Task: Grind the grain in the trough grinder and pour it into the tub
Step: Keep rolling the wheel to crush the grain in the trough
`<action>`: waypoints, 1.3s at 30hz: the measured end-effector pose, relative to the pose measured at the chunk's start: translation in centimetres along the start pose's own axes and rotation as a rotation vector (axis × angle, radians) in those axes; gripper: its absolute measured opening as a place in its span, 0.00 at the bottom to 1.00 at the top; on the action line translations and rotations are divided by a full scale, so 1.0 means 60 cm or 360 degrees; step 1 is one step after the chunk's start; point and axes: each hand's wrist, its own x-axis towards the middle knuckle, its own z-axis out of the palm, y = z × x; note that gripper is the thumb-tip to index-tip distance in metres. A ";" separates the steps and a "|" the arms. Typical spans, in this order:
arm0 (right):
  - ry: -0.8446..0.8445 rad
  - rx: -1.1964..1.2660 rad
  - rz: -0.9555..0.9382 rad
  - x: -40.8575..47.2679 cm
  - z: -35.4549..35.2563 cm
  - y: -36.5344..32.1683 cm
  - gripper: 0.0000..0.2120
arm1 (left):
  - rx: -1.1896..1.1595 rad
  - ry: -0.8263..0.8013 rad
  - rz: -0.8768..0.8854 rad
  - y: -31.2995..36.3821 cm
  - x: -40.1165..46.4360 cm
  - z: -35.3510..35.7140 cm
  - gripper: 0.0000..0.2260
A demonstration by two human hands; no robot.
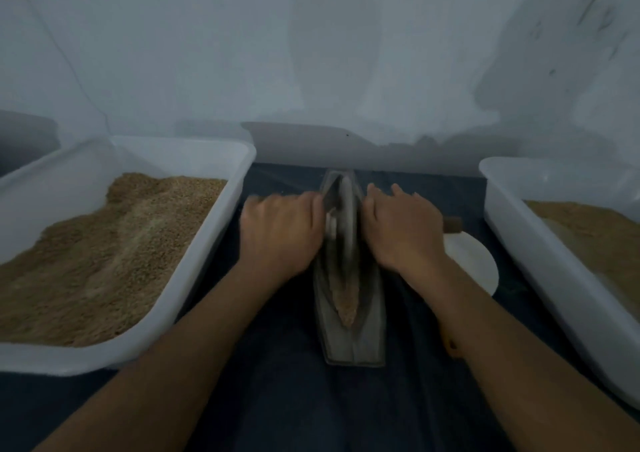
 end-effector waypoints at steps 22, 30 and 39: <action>0.0268 -0.0017 0.0160 0.048 0.024 0.001 0.22 | -0.0047 0.0025 -0.0305 0.007 0.095 0.047 0.17; 0.0173 -0.0065 -0.0147 -0.048 -0.009 -0.007 0.27 | 0.0145 -0.0040 0.0115 0.000 -0.030 -0.013 0.16; 0.0409 -0.0268 -0.0181 -0.029 -0.007 -0.011 0.22 | -0.0002 -0.0067 -0.0014 0.000 -0.014 -0.011 0.23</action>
